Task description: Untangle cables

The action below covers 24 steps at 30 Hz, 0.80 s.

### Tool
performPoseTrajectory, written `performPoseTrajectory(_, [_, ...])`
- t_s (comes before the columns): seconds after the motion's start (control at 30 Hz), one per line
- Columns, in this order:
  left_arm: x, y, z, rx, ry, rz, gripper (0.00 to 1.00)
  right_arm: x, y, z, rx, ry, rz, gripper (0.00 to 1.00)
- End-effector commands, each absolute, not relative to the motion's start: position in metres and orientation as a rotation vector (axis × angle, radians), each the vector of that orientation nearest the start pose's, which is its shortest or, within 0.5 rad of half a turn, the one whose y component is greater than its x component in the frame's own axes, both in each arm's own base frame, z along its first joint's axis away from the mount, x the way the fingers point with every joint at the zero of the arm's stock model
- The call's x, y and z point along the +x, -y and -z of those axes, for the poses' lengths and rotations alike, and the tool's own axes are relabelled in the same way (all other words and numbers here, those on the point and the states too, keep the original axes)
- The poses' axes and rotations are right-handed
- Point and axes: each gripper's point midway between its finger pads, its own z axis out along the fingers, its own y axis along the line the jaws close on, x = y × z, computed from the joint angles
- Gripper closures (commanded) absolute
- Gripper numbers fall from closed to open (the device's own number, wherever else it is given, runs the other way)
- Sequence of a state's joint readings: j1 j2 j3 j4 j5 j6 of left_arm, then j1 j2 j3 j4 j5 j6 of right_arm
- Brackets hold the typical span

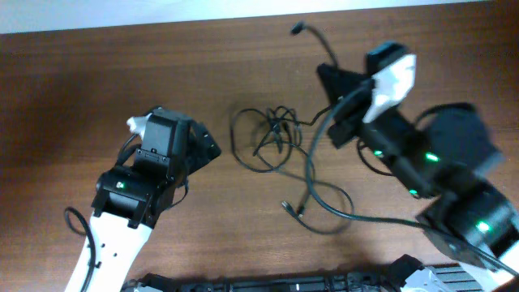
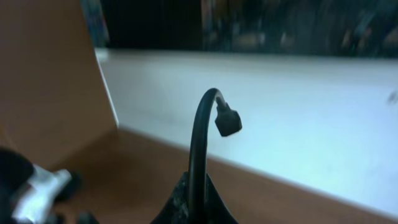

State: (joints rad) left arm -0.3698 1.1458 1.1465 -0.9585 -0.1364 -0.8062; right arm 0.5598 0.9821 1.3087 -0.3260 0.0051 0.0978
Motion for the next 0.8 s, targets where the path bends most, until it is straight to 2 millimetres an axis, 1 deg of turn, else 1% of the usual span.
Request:
performPoseTrajectory(0.0, [0.292,0.124,-0.229,-0.102,-2.475,0.453,0.01,0.257,-0.154,-0.548,-0.298,-1.35,-0.514,0.96])
performPoseTrajectory(0.03, [0.293,0.133,-0.234,-0.042,-2.456,0.501,0.01,0.247,-0.148,-0.576,-0.287,-1.266,-0.514,0.96])
performPoseTrajectory(0.07, [0.296,0.144,-0.241,0.035,-2.421,0.561,0.01,0.24,-0.143,-0.594,-0.279,-1.21,-0.513,0.96])
performPoseTrajectory(0.13, [0.299,0.157,-0.253,0.164,-2.357,0.615,0.01,0.227,-0.135,-0.625,-0.256,-1.104,-0.52,0.96])
performPoseTrajectory(0.17, [0.299,0.162,-0.257,0.215,-2.333,0.639,0.01,0.216,-0.128,-0.648,-0.256,-1.004,-0.486,0.96])
performPoseTrajectory(0.23, [0.298,0.163,-0.257,0.229,-2.33,0.644,0.01,0.195,-0.115,-0.683,-0.235,-0.838,-0.438,0.96])
performPoseTrajectory(0.27, [0.298,0.163,-0.257,0.229,-2.331,0.643,0.01,0.176,-0.103,-0.706,-0.213,-0.704,-0.396,0.96])
performPoseTrajectory(0.3, [0.298,0.163,-0.257,0.229,-2.33,0.644,0.01,0.151,-0.087,-0.73,-0.175,-0.544,-0.355,0.96])
performPoseTrajectory(0.33, [0.298,0.163,-0.257,0.229,-2.331,0.645,0.01,0.118,-0.067,-0.751,-0.115,-0.369,-0.314,0.96])
performPoseTrajectory(0.37, [0.298,0.164,-0.257,0.23,-2.332,0.645,0.01,0.099,-0.055,-0.761,-0.082,-0.283,-0.294,0.96])
performPoseTrajectory(0.43, [0.298,0.163,-0.256,0.23,-2.334,0.645,0.01,0.079,-0.042,-0.777,-0.065,-0.227,-0.234,0.96])
performPoseTrajectory(0.47, [0.297,0.163,-0.256,0.229,-2.339,0.645,0.01,0.075,-0.039,-0.786,-0.069,-0.228,-0.212,0.96])
performPoseTrajectory(0.5, [0.296,0.163,-0.255,0.229,-2.342,0.644,0.01,0.076,-0.04,-0.796,-0.083,-0.248,-0.171,0.96])
performPoseTrajectory(0.53, [0.296,0.163,-0.255,0.229,-2.344,0.643,0.01,0.086,-0.044,-0.807,-0.103,-0.29,-0.116,0.96])
performPoseTrajectory(0.6, [0.297,0.163,-0.255,0.229,-2.342,0.643,0.01,0.111,-0.046,-0.819,-0.091,-0.389,-0.028,0.96])
performPoseTrajectory(0.63, [0.297,0.163,-0.255,0.229,-2.34,0.644,0.01,0.132,-0.047,-0.824,-0.08,-0.456,0.044,0.96])
performPoseTrajectory(0.67, [0.297,0.163,-0.255,0.229,-2.339,0.644,0.01,0.158,-0.047,-0.827,-0.06,-0.534,0.161,0.96])
performPoseTrajectory(0.73, [0.297,0.163,-0.255,0.229,-2.339,0.644,0.01,0.18,-0.045,-0.828,-0.037,-0.594,0.29,0.96])
performPoseTrajectory(0.77, [0.297,0.163,-0.255,0.229,-2.339,0.644,0.01,0.204,-0.047,-0.824,-0.035,-0.655,0.403,0.96])
